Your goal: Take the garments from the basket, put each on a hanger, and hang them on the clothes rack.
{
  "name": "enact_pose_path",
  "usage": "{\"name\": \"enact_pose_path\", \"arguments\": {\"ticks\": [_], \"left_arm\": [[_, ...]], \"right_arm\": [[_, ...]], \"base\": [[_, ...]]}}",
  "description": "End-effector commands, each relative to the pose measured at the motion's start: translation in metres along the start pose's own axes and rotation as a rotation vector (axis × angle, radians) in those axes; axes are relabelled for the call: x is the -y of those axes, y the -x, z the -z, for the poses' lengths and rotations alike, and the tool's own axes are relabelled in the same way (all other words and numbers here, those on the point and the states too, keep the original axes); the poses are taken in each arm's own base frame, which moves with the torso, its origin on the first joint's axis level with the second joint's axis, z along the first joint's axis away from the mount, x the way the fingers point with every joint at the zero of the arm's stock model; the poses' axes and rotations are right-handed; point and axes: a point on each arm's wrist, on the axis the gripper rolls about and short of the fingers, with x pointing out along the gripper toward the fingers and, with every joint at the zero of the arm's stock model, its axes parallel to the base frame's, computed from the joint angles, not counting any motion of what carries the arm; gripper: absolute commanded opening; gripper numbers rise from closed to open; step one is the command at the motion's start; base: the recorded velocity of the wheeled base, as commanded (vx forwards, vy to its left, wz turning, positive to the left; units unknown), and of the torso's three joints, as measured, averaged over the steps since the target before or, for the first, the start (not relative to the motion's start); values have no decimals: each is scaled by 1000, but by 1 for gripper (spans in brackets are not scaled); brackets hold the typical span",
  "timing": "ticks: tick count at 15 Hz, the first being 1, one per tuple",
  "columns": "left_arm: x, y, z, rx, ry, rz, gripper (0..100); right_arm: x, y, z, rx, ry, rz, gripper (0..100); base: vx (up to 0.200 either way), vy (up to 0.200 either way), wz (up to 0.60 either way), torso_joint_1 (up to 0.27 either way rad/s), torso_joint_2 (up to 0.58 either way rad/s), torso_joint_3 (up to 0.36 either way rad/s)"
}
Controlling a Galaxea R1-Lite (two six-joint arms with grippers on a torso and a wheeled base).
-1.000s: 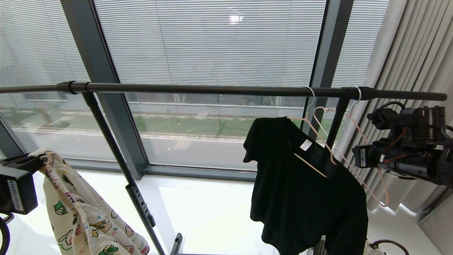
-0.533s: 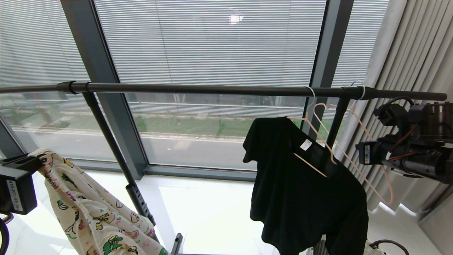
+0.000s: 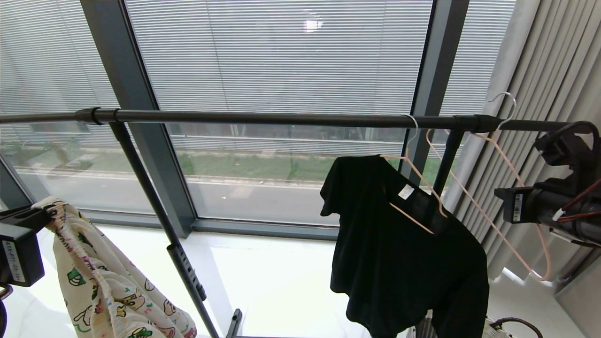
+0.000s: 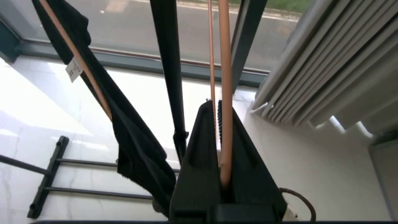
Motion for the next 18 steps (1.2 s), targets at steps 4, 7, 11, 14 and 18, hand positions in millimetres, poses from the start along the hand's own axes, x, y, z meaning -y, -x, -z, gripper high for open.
{"name": "enact_pose_path", "arguments": {"ticks": [4,7,11,14,18], "left_arm": [[-1,3,-1,9,4,-21,0],[-2,3,-1,10,4,-21,0],[-1,2,-1,8,2,-21,0],[-1,2,0,6,1,-20,0],[0,1,2,-6,-45,-18,0]], "right_arm": [[6,52,22,38,39,-19,0],[5,66,32,45,65,-41,0],[1,77,33,74,88,-76,0],[-6,83,34,78,122,-133,0],[-28,101,41,55,182,-338,0]], "base": [[-200,0,0,6,4,-1],[-200,0,0,-9,-1,2],[-200,0,0,2,2,0],[-200,0,0,4,2,4],[-150,0,0,2,-1,2]]}}
